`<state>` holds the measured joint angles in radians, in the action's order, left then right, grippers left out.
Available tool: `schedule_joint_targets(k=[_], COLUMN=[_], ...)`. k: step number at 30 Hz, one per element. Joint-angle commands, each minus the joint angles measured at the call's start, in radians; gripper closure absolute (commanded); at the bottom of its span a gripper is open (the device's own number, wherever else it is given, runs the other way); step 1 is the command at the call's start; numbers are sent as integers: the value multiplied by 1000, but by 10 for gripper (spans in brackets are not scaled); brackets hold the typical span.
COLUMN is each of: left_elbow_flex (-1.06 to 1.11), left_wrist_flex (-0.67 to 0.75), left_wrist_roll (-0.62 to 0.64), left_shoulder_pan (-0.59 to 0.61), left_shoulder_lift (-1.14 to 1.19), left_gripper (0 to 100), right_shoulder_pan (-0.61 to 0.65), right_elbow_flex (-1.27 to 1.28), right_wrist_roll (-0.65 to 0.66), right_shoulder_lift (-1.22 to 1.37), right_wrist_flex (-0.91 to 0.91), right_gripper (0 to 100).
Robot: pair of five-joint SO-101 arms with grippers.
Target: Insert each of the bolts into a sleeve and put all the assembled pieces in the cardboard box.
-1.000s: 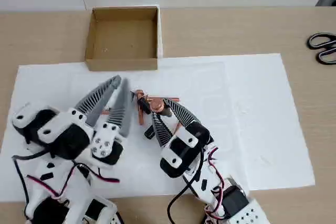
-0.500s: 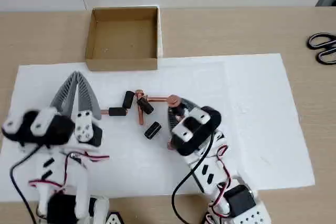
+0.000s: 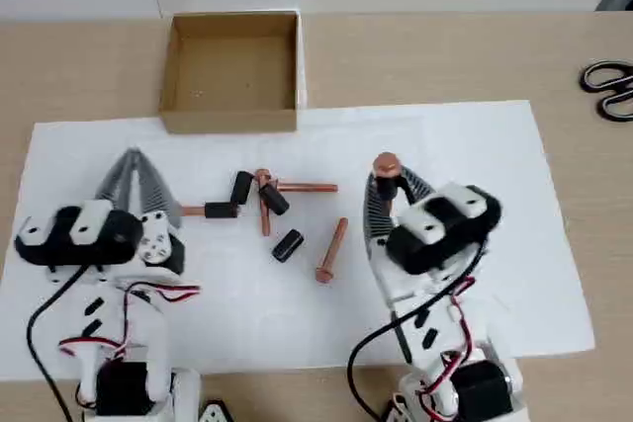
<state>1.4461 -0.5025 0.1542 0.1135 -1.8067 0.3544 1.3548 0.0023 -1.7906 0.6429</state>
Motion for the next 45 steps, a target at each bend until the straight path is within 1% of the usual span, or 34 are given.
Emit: schedule_joint_targets(k=[1, 4, 7, 13, 19, 24, 28, 32, 40, 45], left_elbow_flex=[-4, 22, 51, 51, 54, 54, 54, 54, 51, 51], left_wrist_flex=[14, 14, 14, 18, 14, 5, -58, -121, -124, -124], left_wrist_roll=[3, 0, 0, 5, 5, 5, 2, 0, -2, -2], left_shoulder_pan=[34, 29, 35, 28, 29, 35, 35, 35, 35, 35], left_shoulder_lift=[-12, -12, -12, -12, -12, -12, -12, -12, -12, -12], left_gripper=[994, 994, 994, 994, 994, 994, 994, 994, 994, 994], right_shoulder_pan=[-16, -16, -19, -59, -36, 51, 107, 113, 113, 127], right_elbow_flex=[-72, -118, -227, -503, -744, -928, -1086, -1290, -1754, -2004], right_wrist_roll=[-26, -28, -32, -181, -301, -305, -305, -302, -302, -302], right_shoulder_lift=[-4, 30, 142, 507, 854, 1102, 1297, 1527, 2054, 2259], right_wrist_flex=[1, 8, 28, 54, 70, 71, 70, 70, 71, 104], right_gripper=[994, 994, 994, 994, 994, 994, 994, 994, 994, 994])
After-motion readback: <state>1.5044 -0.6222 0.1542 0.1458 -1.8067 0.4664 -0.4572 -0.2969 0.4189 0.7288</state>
